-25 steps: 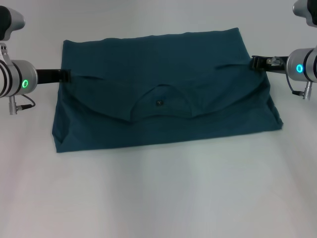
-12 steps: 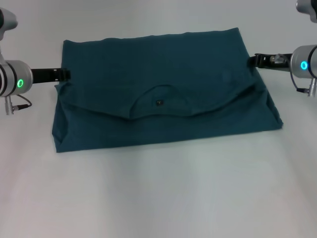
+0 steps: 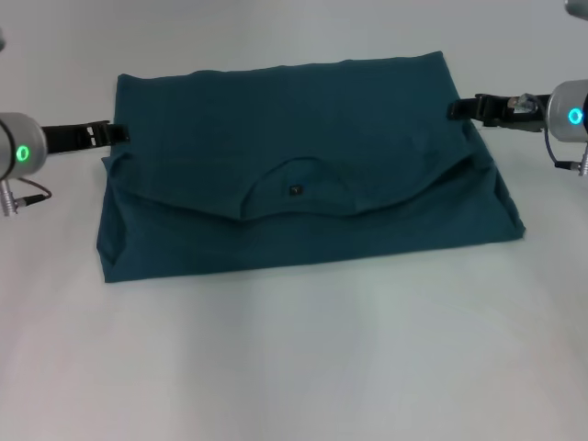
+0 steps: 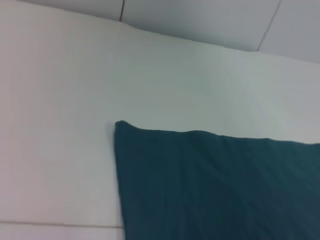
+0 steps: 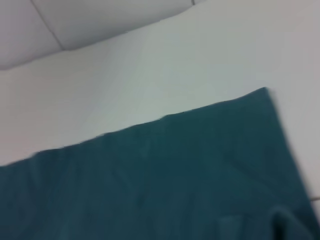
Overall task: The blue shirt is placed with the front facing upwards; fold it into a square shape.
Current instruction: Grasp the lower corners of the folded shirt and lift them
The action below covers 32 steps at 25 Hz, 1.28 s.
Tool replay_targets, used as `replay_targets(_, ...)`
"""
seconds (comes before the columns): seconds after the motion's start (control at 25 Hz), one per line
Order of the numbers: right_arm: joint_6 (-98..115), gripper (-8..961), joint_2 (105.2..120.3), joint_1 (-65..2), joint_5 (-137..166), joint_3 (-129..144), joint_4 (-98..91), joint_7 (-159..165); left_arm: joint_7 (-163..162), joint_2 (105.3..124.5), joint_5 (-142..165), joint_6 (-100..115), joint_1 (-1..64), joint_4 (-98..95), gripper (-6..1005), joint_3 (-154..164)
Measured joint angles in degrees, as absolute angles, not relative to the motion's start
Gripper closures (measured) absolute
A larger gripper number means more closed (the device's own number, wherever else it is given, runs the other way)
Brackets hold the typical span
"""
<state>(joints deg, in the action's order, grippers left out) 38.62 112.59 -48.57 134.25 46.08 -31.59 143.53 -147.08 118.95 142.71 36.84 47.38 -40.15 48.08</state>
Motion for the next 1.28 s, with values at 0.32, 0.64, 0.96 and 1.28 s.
replay_targets(0.32,57.83,275,113.74,-37.17,107.97,44.94,-40.21,132.09,-150.99,118.49,129.44,49.71,39.48,-47.95,431,47.37)
replay_targets(0.64,75.47,285,112.44,-28.93,96.55,39.91,-38.75,128.56,-150.74,116.5,121.08,67.19,33.27,-46.57,432,36.76)
replay_targets(0.96,80.25,291,111.27,-27.35,96.6,37.64,-36.13,127.97,-151.09,115.38,120.32,72.27,31.1,-41.38,432,31.82)
replay_targets(1.28,79.56,296,111.19,-28.31,97.82,37.86,-36.12,126.53,-150.19,115.43,121.71,68.45,32.7,-38.38,432,34.45)
